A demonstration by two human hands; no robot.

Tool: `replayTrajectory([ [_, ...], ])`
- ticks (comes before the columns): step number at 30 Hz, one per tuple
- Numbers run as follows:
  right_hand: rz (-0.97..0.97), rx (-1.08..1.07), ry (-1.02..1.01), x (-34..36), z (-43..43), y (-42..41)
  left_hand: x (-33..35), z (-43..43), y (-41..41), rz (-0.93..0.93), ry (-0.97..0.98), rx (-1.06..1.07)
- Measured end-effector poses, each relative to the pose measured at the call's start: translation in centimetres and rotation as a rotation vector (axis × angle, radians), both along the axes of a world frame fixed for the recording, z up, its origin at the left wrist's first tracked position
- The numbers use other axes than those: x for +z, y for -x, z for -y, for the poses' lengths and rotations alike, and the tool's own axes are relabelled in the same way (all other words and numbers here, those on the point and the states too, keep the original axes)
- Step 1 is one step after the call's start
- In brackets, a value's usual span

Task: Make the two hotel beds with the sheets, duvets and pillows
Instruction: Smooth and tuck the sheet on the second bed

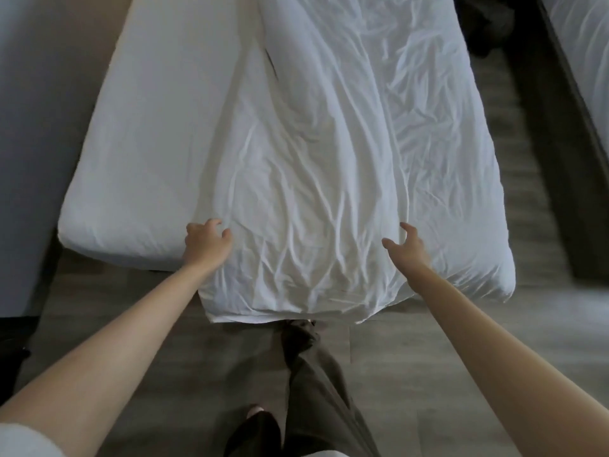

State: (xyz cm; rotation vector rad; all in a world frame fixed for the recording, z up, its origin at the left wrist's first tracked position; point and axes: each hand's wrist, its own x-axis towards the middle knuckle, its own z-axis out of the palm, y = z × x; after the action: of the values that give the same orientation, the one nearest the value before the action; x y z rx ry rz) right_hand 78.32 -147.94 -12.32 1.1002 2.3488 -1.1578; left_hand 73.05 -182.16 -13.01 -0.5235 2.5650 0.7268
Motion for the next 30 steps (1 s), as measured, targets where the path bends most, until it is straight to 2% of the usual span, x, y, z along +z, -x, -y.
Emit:
replayTrajectory([
  [6, 0.067, -0.046, -0.027, -5.0, -1.9, 7.9, -5.6, -2.7, 8.2, 0.084, 0.082, 0.07],
  [13, 0.173, -0.123, -0.124, -9.6, -3.0, 10.3, -10.6, -4.8, 10.4, 0.003, 0.173, 0.307],
  [18, 0.143, -0.027, -0.259, -11.0, -2.3, 9.4, -12.8, -2.6, 10.9, -0.097, 0.35, 0.174],
  [22, 0.092, 0.036, -0.28, -11.4, -0.8, 8.5, -13.1, -1.0, 11.8, -0.139, 0.286, 0.071],
  [25, 0.05, 0.016, -0.177, -10.0, -0.2, 8.9, -11.6, -0.1, 11.8, -0.188, 0.162, 0.022],
  [30, -0.089, 0.042, -0.09, -5.9, 4.3, 8.0, -7.5, 3.1, 11.1, -0.212, -0.18, 0.147],
])
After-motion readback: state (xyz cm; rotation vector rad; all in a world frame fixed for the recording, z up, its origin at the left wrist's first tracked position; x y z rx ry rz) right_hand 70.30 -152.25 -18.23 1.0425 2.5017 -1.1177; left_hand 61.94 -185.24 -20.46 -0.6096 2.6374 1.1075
